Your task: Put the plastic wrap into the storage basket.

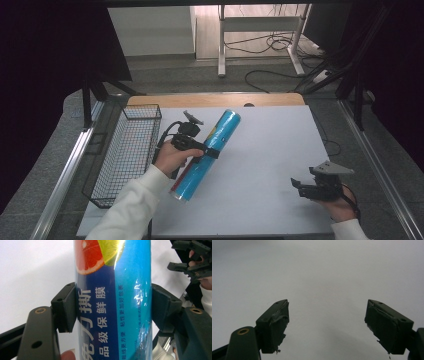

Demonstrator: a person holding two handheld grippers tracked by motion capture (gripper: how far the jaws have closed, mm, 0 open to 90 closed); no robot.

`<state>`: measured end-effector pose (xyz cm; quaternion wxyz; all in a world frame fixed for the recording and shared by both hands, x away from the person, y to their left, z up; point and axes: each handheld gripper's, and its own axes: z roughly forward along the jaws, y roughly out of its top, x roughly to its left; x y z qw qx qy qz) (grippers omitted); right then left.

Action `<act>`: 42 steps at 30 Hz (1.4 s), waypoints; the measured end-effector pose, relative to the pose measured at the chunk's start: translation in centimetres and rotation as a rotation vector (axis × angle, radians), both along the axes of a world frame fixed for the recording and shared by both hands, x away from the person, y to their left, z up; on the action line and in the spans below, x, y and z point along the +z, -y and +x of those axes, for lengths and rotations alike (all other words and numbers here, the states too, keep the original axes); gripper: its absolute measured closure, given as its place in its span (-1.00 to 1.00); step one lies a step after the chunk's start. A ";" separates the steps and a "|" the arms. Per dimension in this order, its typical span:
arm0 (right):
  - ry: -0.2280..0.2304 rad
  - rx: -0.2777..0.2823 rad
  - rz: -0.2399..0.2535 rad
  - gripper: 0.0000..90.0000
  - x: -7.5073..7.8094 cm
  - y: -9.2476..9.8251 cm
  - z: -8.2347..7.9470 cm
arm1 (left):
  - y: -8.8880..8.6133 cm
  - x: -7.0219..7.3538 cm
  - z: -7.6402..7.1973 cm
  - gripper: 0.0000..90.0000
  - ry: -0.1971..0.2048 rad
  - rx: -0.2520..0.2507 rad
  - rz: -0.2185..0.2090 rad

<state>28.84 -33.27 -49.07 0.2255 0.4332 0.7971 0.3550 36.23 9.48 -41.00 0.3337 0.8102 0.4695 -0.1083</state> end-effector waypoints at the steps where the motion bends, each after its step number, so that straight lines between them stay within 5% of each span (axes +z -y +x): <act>1: 0.000 0.001 -0.001 -0.55 0.0 0.0 0.0 | -0.3 0.1 0.0 -0.30 0.001 0.000 0.001; 14: 0.003 0.000 -0.009 -0.55 0.1 0.0 0.0 | -5.0 2.2 -0.1 -0.30 0.028 0.081 -0.008; 42: 0.005 0.002 -0.013 -0.56 0.1 0.0 0.1 | -10.6 3.7 0.0 -0.30 0.045 0.210 0.011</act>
